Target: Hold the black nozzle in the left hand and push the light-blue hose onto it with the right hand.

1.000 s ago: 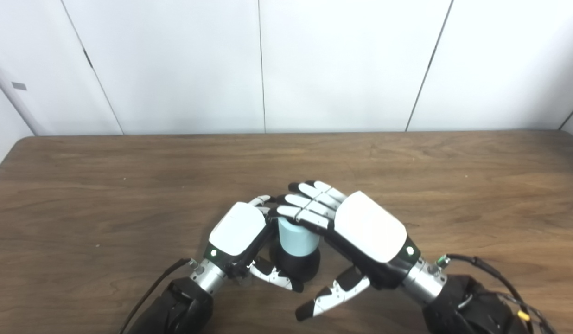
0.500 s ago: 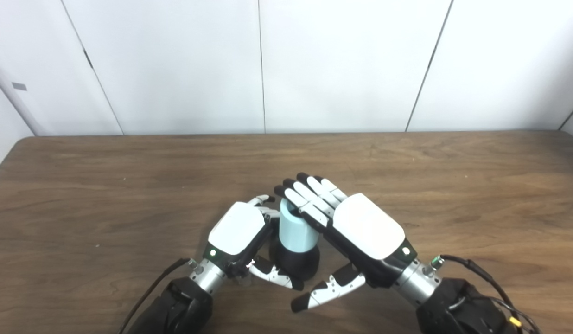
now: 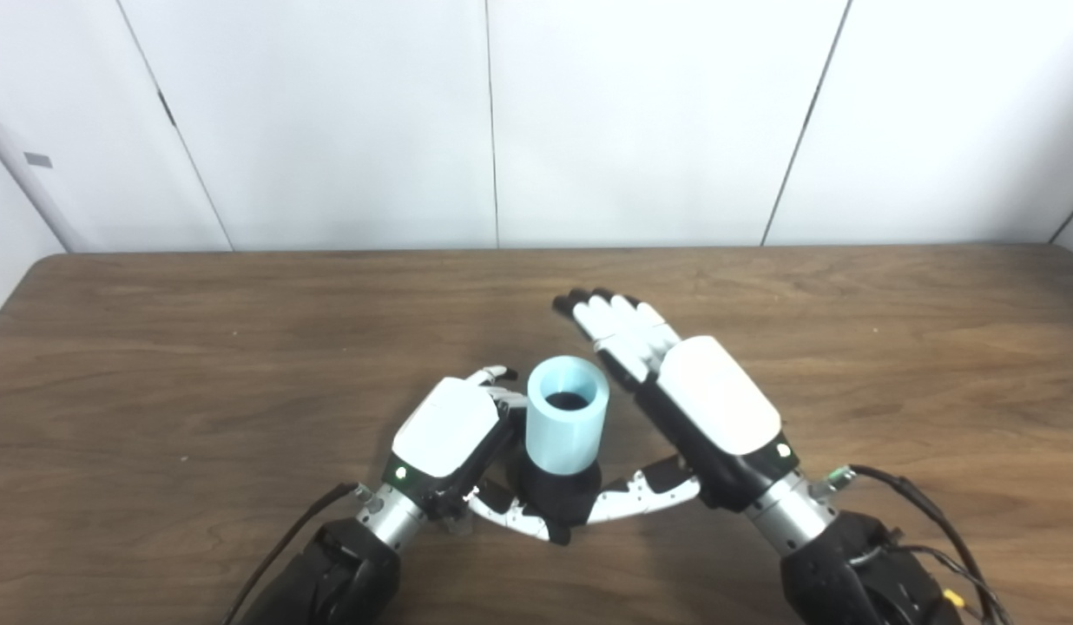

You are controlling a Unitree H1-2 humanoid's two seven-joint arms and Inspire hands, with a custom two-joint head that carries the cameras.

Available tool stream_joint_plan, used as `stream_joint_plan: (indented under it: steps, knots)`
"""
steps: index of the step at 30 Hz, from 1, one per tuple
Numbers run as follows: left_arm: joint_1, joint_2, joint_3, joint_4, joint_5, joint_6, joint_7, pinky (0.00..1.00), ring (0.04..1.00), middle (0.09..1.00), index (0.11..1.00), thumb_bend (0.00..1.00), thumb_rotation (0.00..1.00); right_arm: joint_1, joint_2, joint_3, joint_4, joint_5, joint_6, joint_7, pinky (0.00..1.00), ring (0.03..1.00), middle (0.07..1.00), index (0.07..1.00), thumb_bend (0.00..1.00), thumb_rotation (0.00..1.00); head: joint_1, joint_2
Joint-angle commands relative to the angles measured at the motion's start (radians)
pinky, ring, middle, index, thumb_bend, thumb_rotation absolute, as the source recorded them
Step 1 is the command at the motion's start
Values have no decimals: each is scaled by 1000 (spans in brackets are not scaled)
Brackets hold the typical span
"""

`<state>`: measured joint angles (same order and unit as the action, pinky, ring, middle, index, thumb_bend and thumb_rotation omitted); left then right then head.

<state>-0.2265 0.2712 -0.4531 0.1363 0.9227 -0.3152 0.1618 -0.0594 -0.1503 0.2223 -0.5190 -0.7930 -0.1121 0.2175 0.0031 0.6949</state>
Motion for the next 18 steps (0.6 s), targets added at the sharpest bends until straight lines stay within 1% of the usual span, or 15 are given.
stream_joint_plan:
  steps: [1,3,4,6,8,9,11,13,14,15,16,18]
  knots:
    - [62,-8,-31,67,-3,-2,-3,834,482,468,500,523,0,-3,17,-12,-13,51,-65,-83,973,1000,1000,1000,892,823,1,1]
    - [62,-7,-31,66,-2,1,-6,842,485,469,499,523,0,3,26,-19,1,68,-98,-126,922,982,1000,1000,881,819,2,1]
    - [62,-7,-30,65,-2,2,-7,843,486,470,498,523,0,4,29,-21,6,73,-108,-140,914,977,1000,1000,878,820,2,1]
    - [62,-8,-29,66,-4,5,-9,844,487,471,497,523,0,5,39,-35,31,120,-140,-181,917,977,1000,1000,868,830,1,1]
    - [61,-9,-27,69,-6,5,-9,844,487,472,496,523,0,7,48,-47,50,162,-158,-208,910,968,993,996,859,823,2,0]
    - [61,-9,-27,70,-6,6,-7,845,487,472,495,523,0,11,57,-56,60,191,-159,-219,904,962,988,992,861,816,2,0]
    - [60,-9,-27,73,-2,6,-3,843,485,473,494,523,0,19,76,-79,106,272,-192,-261,864,931,954,957,882,815,2,0]
    - [59,-11,-24,71,1,14,-1,841,486,473,495,523,0,32,90,-104,158,379,-214,-283,858,921,934,931,892,817,2,0]
    - [60,-12,-22,69,2,20,-1,844,487,472,495,523,0,39,93,-114,174,420,-211,-283,858,920,929,931,892,824,2,0]
    - [59,-11,-20,65,9,30,-2,848,488,472,496,523,0,50,96,-124,181,468,-192,-276,855,921,927,931,890,829,-1,-1]
    - [58,-9,-20,61,22,44,-5,858,495,473,496,523,0,62,99,-133,184,512,-176,-270,833,922,928,928,865,818,-2,-1]
    - [56,-4,-23,49,48,82,-22,871,513,478,493,524,0,81,107,-144,187,579,-154,-261,805,920,927,915,769,787,-3,-2]
